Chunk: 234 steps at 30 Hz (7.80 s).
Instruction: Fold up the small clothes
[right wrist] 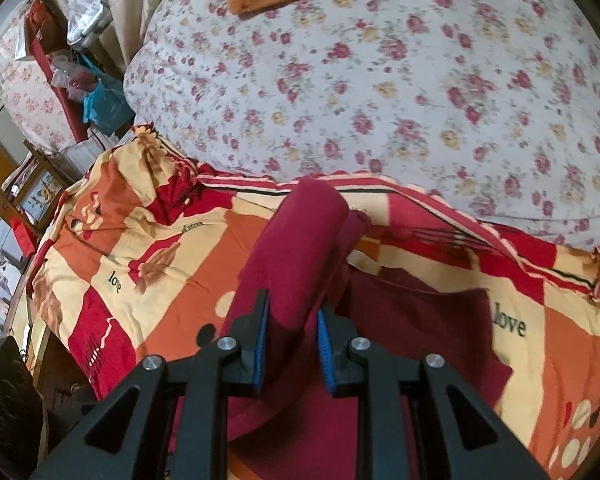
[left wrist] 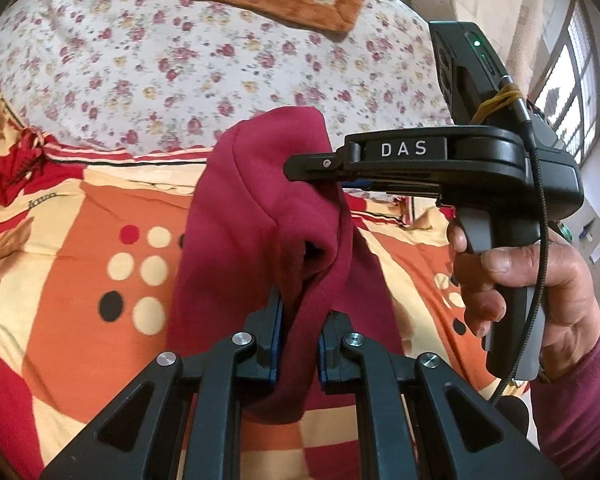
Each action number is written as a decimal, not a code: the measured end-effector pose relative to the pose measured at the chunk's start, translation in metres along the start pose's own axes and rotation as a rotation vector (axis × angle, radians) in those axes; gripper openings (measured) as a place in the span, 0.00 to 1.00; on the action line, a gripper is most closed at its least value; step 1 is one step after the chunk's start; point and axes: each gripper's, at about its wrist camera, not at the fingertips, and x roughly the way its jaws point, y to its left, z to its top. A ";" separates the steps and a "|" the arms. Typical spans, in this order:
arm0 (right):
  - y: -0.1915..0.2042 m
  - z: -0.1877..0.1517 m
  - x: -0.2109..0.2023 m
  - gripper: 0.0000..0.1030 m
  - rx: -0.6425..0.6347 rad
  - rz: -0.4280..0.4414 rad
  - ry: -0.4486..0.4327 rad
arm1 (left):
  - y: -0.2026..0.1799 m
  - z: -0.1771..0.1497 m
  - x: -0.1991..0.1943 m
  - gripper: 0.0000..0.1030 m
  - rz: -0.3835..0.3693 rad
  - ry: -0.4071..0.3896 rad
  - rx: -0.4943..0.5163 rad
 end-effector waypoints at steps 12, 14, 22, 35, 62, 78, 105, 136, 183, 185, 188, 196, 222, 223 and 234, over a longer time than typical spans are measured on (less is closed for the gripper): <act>-0.055 -0.028 -0.034 0.18 0.052 -0.049 -0.025 | -0.055 -0.003 0.030 0.00 -0.044 0.062 0.075; -0.065 -0.033 -0.037 0.18 0.064 -0.054 -0.025 | -0.063 -0.006 0.036 0.00 -0.049 0.076 0.083; -0.105 -0.055 -0.038 0.17 0.137 -0.067 -0.017 | -0.088 -0.018 0.064 0.00 -0.049 0.130 0.102; -0.148 -0.093 -0.019 0.34 0.262 -0.100 0.046 | -0.086 -0.046 0.061 0.04 -0.101 0.273 0.189; -0.081 -0.163 -0.039 0.31 0.090 -0.168 0.077 | -0.011 -0.047 0.056 0.06 0.087 0.192 0.119; -0.049 -0.187 -0.056 0.09 0.117 -0.092 0.017 | -0.011 -0.047 0.053 0.06 0.091 0.188 0.118; -0.143 -0.158 -0.007 0.81 0.531 0.069 -0.103 | 0.048 0.015 0.084 0.42 -0.115 0.162 -0.106; -0.046 -0.177 0.000 0.61 0.259 0.119 -0.004 | 0.059 -0.061 0.000 0.33 0.046 0.164 -0.120; 0.080 -0.202 -0.113 0.81 -0.014 -0.298 -0.234 | -0.009 -0.066 -0.117 0.34 0.406 -0.224 0.079; 0.080 -0.202 -0.111 0.81 -0.012 -0.301 -0.235 | -0.009 -0.065 -0.118 0.34 0.409 -0.229 0.076; 0.080 -0.203 -0.110 0.81 0.006 -0.304 -0.238 | -0.008 -0.065 -0.119 0.34 0.414 -0.235 0.069; 0.081 -0.203 -0.104 0.82 0.012 -0.311 -0.229 | -0.008 -0.065 -0.115 0.34 0.438 -0.227 0.065; 0.081 -0.203 -0.099 0.83 0.015 -0.311 -0.220 | -0.006 -0.072 -0.108 0.34 0.436 -0.215 0.070; 0.081 -0.204 -0.097 0.83 0.017 -0.309 -0.218 | -0.006 -0.073 -0.108 0.34 0.436 -0.215 0.070; 0.082 -0.204 -0.097 0.84 0.019 -0.311 -0.218 | -0.006 -0.073 -0.106 0.34 0.437 -0.210 0.073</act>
